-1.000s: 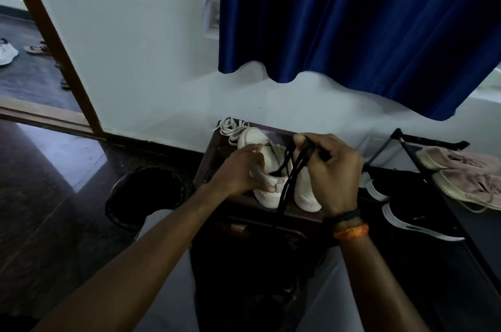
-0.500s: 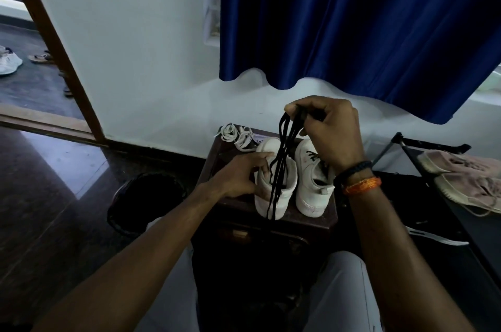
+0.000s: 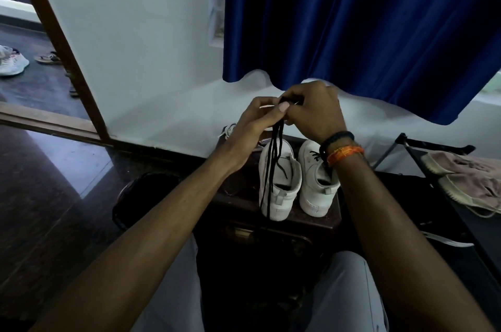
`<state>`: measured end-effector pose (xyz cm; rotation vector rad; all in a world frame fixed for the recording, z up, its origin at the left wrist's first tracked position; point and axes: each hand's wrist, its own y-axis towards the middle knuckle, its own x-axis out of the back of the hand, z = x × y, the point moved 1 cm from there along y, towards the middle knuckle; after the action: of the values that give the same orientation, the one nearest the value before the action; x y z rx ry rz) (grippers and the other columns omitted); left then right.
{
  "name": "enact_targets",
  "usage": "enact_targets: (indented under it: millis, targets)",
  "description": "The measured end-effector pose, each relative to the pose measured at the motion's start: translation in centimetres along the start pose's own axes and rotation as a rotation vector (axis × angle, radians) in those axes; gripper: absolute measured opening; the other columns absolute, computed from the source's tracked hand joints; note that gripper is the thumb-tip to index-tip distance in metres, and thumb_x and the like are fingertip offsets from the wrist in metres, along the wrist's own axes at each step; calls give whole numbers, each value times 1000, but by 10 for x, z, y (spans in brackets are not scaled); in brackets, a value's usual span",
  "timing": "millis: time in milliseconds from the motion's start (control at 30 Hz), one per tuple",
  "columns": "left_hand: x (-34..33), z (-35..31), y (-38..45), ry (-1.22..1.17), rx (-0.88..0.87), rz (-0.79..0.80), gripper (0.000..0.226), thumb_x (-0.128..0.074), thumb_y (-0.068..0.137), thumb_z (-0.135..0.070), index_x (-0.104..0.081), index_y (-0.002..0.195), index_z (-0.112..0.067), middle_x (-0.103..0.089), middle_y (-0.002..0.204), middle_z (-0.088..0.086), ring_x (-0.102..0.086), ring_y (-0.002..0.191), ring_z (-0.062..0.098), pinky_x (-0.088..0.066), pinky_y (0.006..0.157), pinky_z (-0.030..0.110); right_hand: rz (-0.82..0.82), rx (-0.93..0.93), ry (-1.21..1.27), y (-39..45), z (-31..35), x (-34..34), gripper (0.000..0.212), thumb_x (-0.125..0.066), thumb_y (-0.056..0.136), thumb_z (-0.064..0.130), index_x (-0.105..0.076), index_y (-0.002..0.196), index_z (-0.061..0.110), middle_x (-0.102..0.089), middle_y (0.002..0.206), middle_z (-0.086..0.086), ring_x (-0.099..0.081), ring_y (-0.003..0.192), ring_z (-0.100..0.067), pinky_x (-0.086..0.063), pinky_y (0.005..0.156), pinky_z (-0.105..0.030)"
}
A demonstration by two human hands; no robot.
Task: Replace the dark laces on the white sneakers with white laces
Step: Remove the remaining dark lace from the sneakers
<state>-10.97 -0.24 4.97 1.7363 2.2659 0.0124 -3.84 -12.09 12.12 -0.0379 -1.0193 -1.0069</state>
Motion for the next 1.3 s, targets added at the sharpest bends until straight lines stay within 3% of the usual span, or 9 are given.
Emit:
enact_targets:
  millis: [167, 367, 533, 667, 767, 900, 1133, 1200, 1300]
  targets:
    - [7, -12, 1, 71, 45, 1, 35, -63, 99, -29, -58, 125, -7, -72, 114, 9, -73, 98, 30, -56, 83, 38, -30, -13, -2, 11, -4, 1, 17, -63, 87, 11, -78, 94, 15, -74, 81, 0, -72, 72, -14, -63, 71, -37]
    - [3, -12, -4, 218, 29, 27, 31, -65, 98, -27, -59, 123, -9, -71, 116, 11, -74, 98, 26, -57, 95, 46, -73, 24, 6, 19, 7, 1, 16, -61, 87, 17, -76, 91, 17, -73, 76, 4, -71, 68, -11, -63, 67, -38]
    - [11, -16, 1, 284, -32, -38, 24, -50, 106, -20, -67, 115, -6, -75, 105, 10, -74, 97, 24, -58, 93, 47, -24, 40, -38, 16, 8, 5, 15, -63, 87, 11, -76, 91, 15, -73, 75, 3, -70, 67, -11, -62, 67, -36]
    - [23, -18, -3, 187, -4, -17, 26, -45, 107, -15, -64, 109, 4, -74, 100, 19, -74, 84, 26, -58, 74, 34, 15, -73, 195, 19, 5, 15, 10, -64, 91, 9, -74, 89, 10, -74, 75, -4, -73, 64, -12, -57, 55, -27]
    - [40, -11, -8, 132, 38, 18, 24, -48, 106, -19, -66, 103, -3, -74, 93, 16, -69, 76, 23, -56, 73, 34, -3, -201, 410, 24, -1, 25, 11, -64, 90, 9, -72, 84, 9, -75, 80, -12, -72, 66, -20, -51, 53, -26]
    - [62, 0, -15, 181, 62, -49, 30, -51, 105, -21, -66, 98, 3, -67, 78, 10, -58, 70, 21, -51, 66, 25, -120, -313, 360, 20, -23, 27, 15, -60, 88, 13, -71, 78, 8, -76, 79, -13, -67, 57, -15, -47, 48, -26]
    - [52, -29, 1, 241, 82, -53, 16, -61, 100, -22, -63, 89, -9, -38, 61, -5, -31, 51, 5, -24, 47, 21, 419, -287, -3, 5, -43, -22, 14, -71, 88, 24, -76, 85, 11, -76, 81, -6, -65, 61, -11, -54, 54, -27]
    - [46, -46, 8, 343, 71, -15, 7, -69, 94, -16, -64, 95, -10, -45, 64, -11, -37, 52, 1, -25, 47, 19, 465, -265, -46, 3, -45, -31, 16, -73, 88, 29, -77, 85, 14, -76, 83, -4, -64, 64, -11, -54, 58, -28]
    - [45, -64, 16, 367, 78, 20, 23, -71, 93, -22, -66, 101, -1, -48, 71, -4, -36, 57, 4, -26, 47, 18, 434, -254, -20, 2, -48, -34, 20, -73, 89, 34, -77, 87, 14, -75, 84, -4, -64, 67, -12, -54, 59, -26]
